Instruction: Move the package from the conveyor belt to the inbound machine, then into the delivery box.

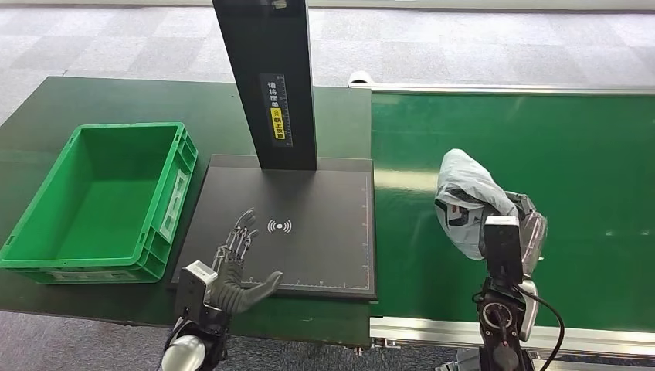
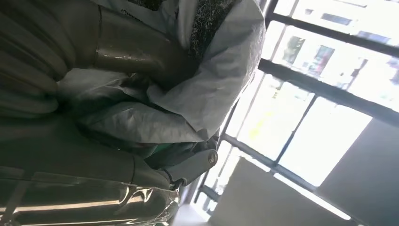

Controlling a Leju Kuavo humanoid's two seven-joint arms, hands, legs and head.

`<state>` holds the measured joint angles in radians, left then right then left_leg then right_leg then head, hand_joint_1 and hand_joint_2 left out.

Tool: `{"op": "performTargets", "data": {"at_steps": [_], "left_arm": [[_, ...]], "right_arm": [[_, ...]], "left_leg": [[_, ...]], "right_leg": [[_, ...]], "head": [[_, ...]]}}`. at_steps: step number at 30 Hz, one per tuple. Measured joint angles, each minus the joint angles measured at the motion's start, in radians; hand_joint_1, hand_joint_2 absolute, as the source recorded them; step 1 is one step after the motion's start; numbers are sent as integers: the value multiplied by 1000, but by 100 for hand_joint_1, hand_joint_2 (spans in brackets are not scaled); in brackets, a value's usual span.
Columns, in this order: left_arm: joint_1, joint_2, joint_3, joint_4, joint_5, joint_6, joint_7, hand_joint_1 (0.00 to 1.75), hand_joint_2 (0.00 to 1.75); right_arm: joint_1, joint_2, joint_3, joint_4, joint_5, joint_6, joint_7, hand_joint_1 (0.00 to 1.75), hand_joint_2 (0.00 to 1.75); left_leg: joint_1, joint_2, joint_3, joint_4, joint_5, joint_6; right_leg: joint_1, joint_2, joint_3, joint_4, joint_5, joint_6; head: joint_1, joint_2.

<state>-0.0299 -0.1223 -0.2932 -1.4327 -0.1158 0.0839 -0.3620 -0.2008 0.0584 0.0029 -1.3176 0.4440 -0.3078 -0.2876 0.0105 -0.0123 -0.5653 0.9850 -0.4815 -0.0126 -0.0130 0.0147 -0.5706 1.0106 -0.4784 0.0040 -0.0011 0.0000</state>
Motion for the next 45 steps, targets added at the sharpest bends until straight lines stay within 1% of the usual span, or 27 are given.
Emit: {"op": "performTargets", "data": {"at_steps": [3, 5, 10, 13, 17, 22, 25, 31, 33, 35, 37, 39, 45], "left_arm": [[-1, 2, 18, -8, -3, 33, -14, 0, 175], [-2, 4, 32, -18, -6, 50, -20, 0, 175], [-9, 8, 57, -40, -8, 80, -28, 0, 175], [-24, 8, 69, -43, -3, 97, -29, 0, 175], [-43, 7, 77, -43, 3, 107, -28, 0, 175], [-49, 7, 82, -43, 5, 108, -27, 0, 175], [-54, 6, 87, -42, 18, 125, -24, 0, 175], [-81, -2, 105, -32, 53, 203, -14, 0, 175], [-84, -3, 107, -30, 57, 210, -12, 0, 175], [-92, -6, 113, -26, 63, 218, -9, 0, 175], [-111, -11, 123, -14, 72, 229, -3, 0, 175], [-122, -13, 129, -2, 74, 232, 0, 0, 175], [-119, -14, 142, 10, 71, 245, 4, 0, 175]], "right_arm": [[34, -4, 76, -135, -23, 26, -13, 175, 175], [42, -7, 119, -189, -30, 42, -21, 175, 175], [36, -10, 210, -228, -30, 84, -19, 175, 175], [7, -8, 271, -191, -27, 112, -1, 175, 175], [-28, -2, 336, -123, -24, 118, 6, 175, 175], [-46, 1, 367, -83, -24, 119, 8, 175, 175], [-66, 6, 384, -47, -24, 140, 30, 175, 175], [-153, 59, 443, 145, -33, 160, 56, 175, 175], [-164, 66, 450, 170, -34, 160, 58, 175, 175], [-184, 81, 459, 217, -37, 158, 63, 87, 175], [-229, 117, 474, 340, -84, 183, 61, 0, 87], [-258, 144, 479, 434, -152, 228, 45, 0, 0], [-255, 152, 465, 460, -363, 387, -1, 0, 0]], "left_leg": [[0, 0, 0, 0, 0, 0], [0, 0, 0, 0, 0, 0], [0, 0, 0, 0, 0, 0], [0, 0, 0, 0, 0, 0], [0, -1, 0, 0, 1, 0], [0, -1, -1, 0, 1, 0], [0, 0, -2, 0, 0, 0], [1, 0, -1, 0, 1, 0], [1, 0, -1, 0, 1, 0], [1, 0, -1, 0, 1, 0], [1, 0, -1, 0, 2, 0], [1, 0, -1, 0, 1, 0], [1, 0, -1, 0, 1, 0]], "right_leg": [[0, 0, 0, 0, 0, 0], [0, 0, 0, 0, 0, 0], [0, 0, 1, 0, 0, 0], [0, 0, 0, 0, 0, 0], [0, -1, 0, 0, 0, 0], [0, -1, 0, 0, 0, 0], [0, -1, -1, 0, 0, 0], [1, 0, -1, 0, 0, 0], [1, 0, -1, 0, 1, 0], [1, 0, -1, 0, 1, -1], [1, 0, -1, 1, 1, -1], [1, 0, -1, 1, 0, 0], [1, 0, -1, 0, 0, 0]], "head": [[0, 0], [0, 0], [0, 0], [0, 0], [0, 0], [0, 0], [0, 0], [0, 0], [0, 0], [0, 0], [0, 0], [0, 0], [0, 0]]}}
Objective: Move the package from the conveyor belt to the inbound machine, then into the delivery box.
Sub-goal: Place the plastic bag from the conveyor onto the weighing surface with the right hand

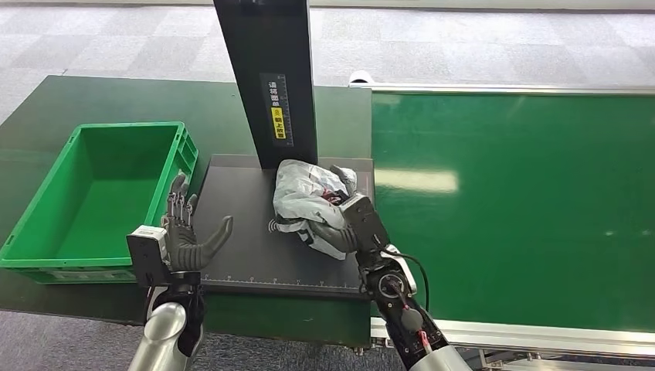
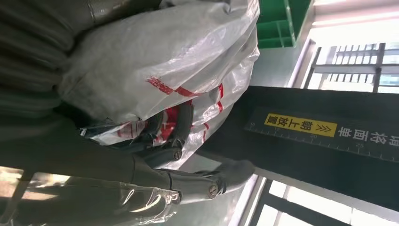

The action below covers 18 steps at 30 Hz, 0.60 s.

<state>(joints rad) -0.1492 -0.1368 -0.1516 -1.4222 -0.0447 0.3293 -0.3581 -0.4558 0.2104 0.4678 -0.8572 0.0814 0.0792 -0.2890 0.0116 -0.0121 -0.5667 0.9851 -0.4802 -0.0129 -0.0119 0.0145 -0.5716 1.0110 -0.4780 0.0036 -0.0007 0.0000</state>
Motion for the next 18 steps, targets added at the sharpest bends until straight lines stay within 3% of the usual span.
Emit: {"op": "performTargets", "data": {"at_steps": [8, 18], "left_arm": [[5, -2, 12, -1, -14, 19, 2, 0, 175], [6, -2, 12, -1, -17, 19, 2, 0, 175]], "right_arm": [[52, -16, 0, -171, -314, 122, 1, 0, 0], [78, -40, 11, -288, -350, 135, 4, 0, 0]], "left_leg": [[0, 0, 0, 0, 0, 0], [0, 0, 0, 0, 0, 0]], "right_leg": [[0, 0, 0, 0, 0, 0], [0, 0, 0, 0, 0, 0]], "head": [[0, 0], [0, 0]]}}
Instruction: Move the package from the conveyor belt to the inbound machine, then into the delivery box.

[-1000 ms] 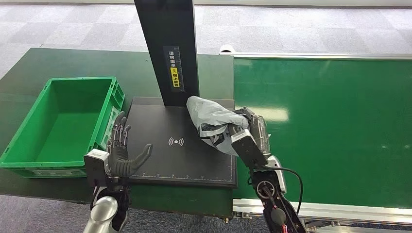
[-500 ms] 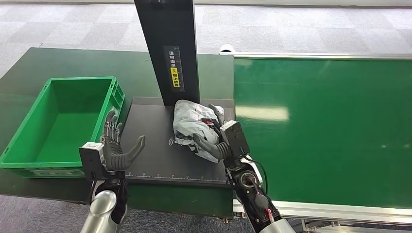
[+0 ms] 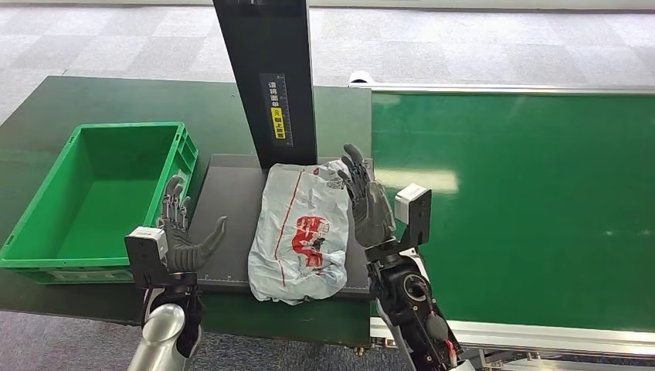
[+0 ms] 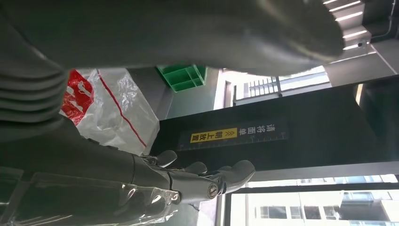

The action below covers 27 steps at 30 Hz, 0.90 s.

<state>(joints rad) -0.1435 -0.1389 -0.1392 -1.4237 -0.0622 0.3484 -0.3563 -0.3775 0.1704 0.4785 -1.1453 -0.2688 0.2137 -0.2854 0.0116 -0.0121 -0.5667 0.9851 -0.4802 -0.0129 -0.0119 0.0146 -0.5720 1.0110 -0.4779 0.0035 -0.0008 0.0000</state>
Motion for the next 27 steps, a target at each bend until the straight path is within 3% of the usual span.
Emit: {"op": "performTargets", "data": {"at_steps": [6, 12, 16, 22, 27], "left_arm": [[0, 4, -14, -4, -51, -33, 1, 0, 175], [-11, 14, -67, -23, -161, -98, 28, 0, 175], [-50, 31, -144, -12, -403, -162, 99, 0, 175], [-162, 36, -306, 117, -841, -125, 155, 0, 175], [-289, 25, -429, 330, -981, -93, 168, 0, 175]], "right_arm": [[22, -18, 0, -97, -117, 52, -27, 0, 0], [79, -61, -41, -271, -157, 33, -50, 0, 0], [143, -82, -107, -370, -153, 6, -83, 0, 0], [236, -96, -211, -482, -86, -2, -93, 0, 0], [317, -115, -277, -505, -75, 3, -124, 0, 0]], "left_leg": [[0, 0, 0, 0, 0, 0], [0, 0, 0, 0, 0, 0], [-1, -1, 0, 0, 0, 0], [-1, -1, 0, 1, 0, 0], [-1, -1, 0, 1, 0, 0]], "right_leg": [[0, 0, 0, 0, 0, 0], [-1, 0, 0, 0, 0, 0], [-1, -1, 0, -1, 0, 0], [-1, -1, -1, -1, 0, 0], [-1, -1, 1, -1, 0, 0]], "head": [[0, 0], [0, 0], [0, 0], [0, 0], [0, 0]]}}
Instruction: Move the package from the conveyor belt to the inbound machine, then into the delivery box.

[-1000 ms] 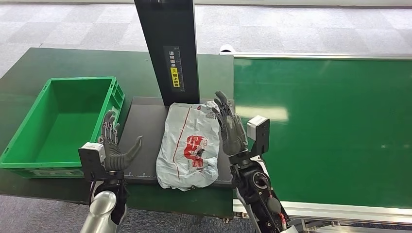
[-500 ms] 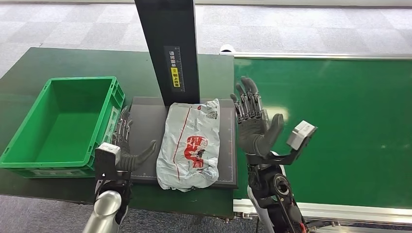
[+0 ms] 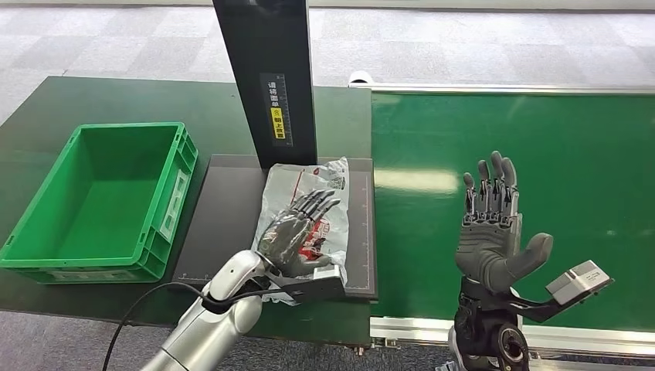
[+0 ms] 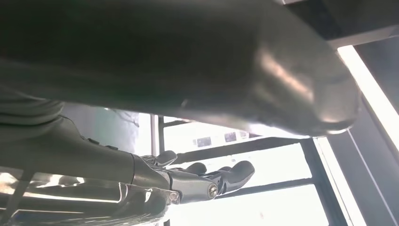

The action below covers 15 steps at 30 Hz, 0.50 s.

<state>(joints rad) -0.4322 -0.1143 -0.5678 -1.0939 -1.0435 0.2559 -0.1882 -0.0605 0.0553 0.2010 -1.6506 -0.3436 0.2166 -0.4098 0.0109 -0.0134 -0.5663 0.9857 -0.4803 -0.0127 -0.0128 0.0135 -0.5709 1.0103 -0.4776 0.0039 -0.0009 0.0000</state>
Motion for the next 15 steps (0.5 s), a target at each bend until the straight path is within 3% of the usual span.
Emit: {"op": "performTargets", "data": {"at_steps": [6, 15], "left_arm": [[-62, -10, -59, 129, -7, 10, -1, 0, 175], [-81, -16, -80, 181, -7, 10, -1, 0, 175]], "right_arm": [[38, -12, -28, -11, 0, 2, -5, 0, 0], [45, -20, -35, -15, 1, 2, -5, 0, 0]], "left_leg": [[0, 2, 0, 0, 0, 0], [0, 2, 0, 0, 0, 0]], "right_leg": [[0, 2, -1, 0, 0, 0], [0, 2, -1, 0, 0, 0]], "head": [[0, 0], [0, 0]]}}
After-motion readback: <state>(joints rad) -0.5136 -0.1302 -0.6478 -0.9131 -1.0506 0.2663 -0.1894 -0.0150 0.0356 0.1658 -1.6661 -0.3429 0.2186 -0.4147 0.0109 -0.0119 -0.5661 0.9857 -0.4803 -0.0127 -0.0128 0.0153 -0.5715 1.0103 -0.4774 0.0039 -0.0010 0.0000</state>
